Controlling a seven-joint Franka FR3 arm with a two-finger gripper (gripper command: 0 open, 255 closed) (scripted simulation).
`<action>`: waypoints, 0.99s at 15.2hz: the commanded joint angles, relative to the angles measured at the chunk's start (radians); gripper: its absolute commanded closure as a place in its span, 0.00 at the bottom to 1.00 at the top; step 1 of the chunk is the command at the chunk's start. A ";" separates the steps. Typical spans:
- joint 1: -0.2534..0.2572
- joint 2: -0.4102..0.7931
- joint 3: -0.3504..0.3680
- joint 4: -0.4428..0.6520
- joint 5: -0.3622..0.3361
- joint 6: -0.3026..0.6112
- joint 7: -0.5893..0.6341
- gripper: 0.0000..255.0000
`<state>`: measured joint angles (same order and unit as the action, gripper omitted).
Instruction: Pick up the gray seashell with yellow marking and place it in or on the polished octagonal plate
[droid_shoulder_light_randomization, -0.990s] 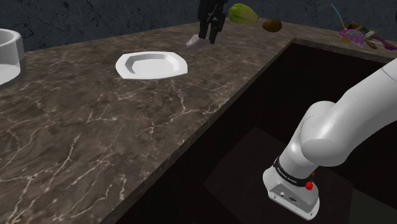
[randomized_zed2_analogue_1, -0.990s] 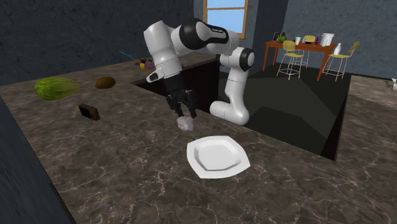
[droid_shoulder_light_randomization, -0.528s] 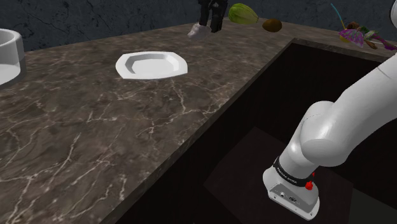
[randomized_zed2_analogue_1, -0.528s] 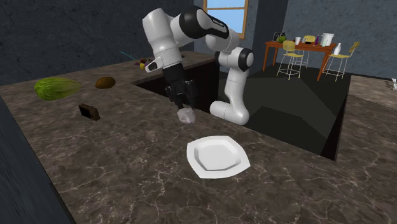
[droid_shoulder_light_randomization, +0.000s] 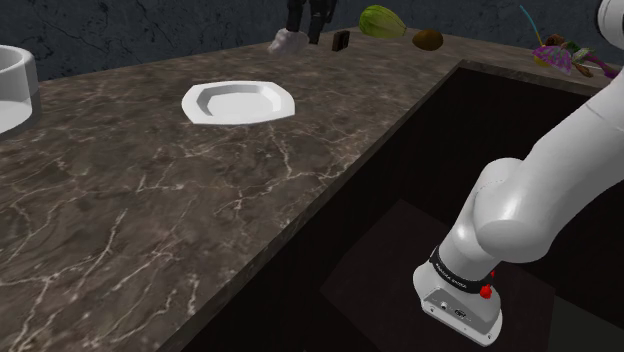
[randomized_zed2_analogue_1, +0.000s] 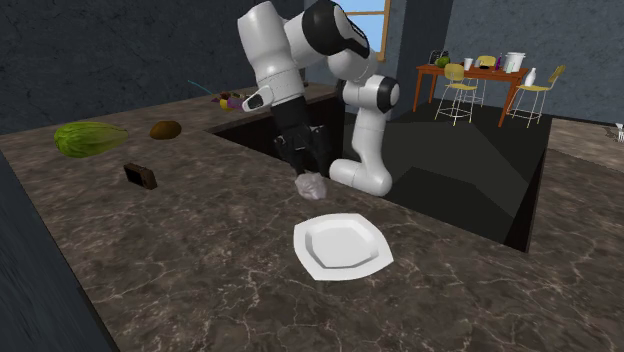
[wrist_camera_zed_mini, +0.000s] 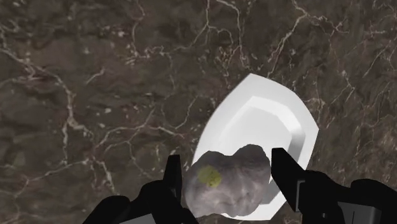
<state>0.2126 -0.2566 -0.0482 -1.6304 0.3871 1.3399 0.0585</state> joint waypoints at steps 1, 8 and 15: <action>0.017 0.030 0.029 0.037 0.010 0.012 0.047 1.00; 0.077 0.125 0.122 0.139 0.020 0.064 0.192 1.00; 0.078 0.080 0.126 -0.008 0.019 0.159 0.156 1.00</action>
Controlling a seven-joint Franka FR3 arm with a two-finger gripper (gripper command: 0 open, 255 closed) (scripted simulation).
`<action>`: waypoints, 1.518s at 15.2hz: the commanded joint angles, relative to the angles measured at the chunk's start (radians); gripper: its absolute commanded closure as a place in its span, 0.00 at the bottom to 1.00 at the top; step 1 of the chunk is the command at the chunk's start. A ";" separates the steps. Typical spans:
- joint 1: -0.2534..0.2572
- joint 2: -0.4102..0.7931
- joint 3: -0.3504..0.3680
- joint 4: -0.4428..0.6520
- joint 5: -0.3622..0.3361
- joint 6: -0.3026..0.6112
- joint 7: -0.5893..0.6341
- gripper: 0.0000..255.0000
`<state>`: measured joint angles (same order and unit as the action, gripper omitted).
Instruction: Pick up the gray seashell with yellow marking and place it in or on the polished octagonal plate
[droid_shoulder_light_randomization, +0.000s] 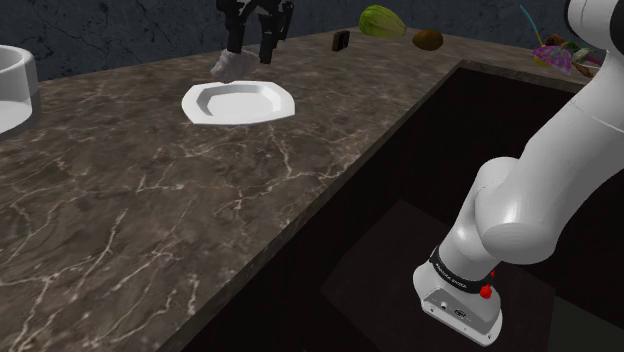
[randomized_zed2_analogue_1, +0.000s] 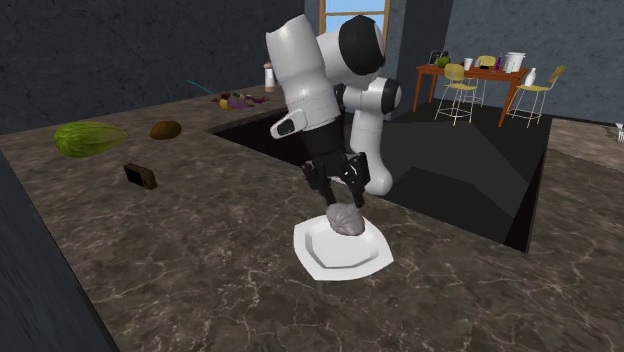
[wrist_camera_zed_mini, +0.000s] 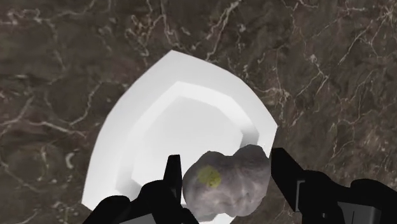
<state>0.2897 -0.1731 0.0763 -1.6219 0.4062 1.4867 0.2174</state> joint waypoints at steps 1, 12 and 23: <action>0.001 -0.009 0.002 -0.035 0.000 0.025 -0.008 1.00; 0.001 -0.040 0.006 -0.166 0.003 0.119 -0.043 1.00; -0.003 -0.033 -0.001 -0.127 0.001 0.086 -0.041 0.00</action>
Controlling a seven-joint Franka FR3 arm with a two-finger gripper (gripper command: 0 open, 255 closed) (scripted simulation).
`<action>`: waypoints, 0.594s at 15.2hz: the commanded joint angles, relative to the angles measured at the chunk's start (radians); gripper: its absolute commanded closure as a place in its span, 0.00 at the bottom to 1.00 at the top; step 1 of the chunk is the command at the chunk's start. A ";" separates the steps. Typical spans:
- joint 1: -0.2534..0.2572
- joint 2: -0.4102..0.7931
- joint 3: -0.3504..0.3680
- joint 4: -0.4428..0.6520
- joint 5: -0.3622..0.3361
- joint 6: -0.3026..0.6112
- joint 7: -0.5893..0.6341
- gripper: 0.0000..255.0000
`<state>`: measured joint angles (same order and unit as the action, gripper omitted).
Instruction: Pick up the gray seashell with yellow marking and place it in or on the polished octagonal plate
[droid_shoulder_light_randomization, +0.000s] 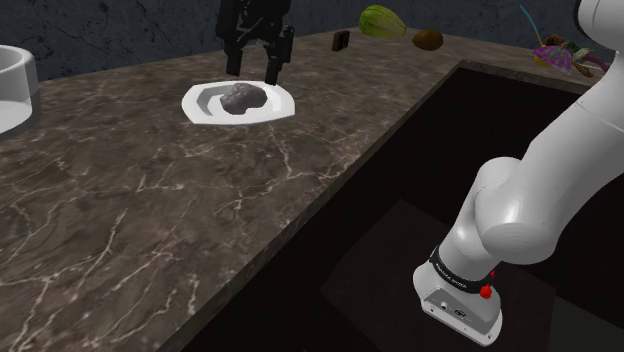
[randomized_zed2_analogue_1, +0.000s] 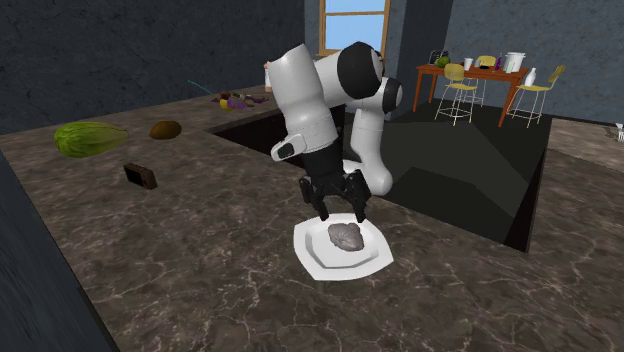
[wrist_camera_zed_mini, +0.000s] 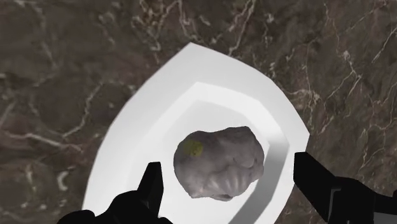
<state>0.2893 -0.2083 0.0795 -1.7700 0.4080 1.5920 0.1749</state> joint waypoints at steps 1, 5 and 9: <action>-0.006 0.011 -0.012 0.062 -0.003 -0.054 0.004 0.00; -0.014 0.031 -0.025 0.140 -0.004 -0.115 0.008 0.00; -0.014 0.031 -0.025 0.140 -0.004 -0.115 0.008 0.00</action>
<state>0.2757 -0.1779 0.0545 -1.6309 0.4038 1.4773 0.1828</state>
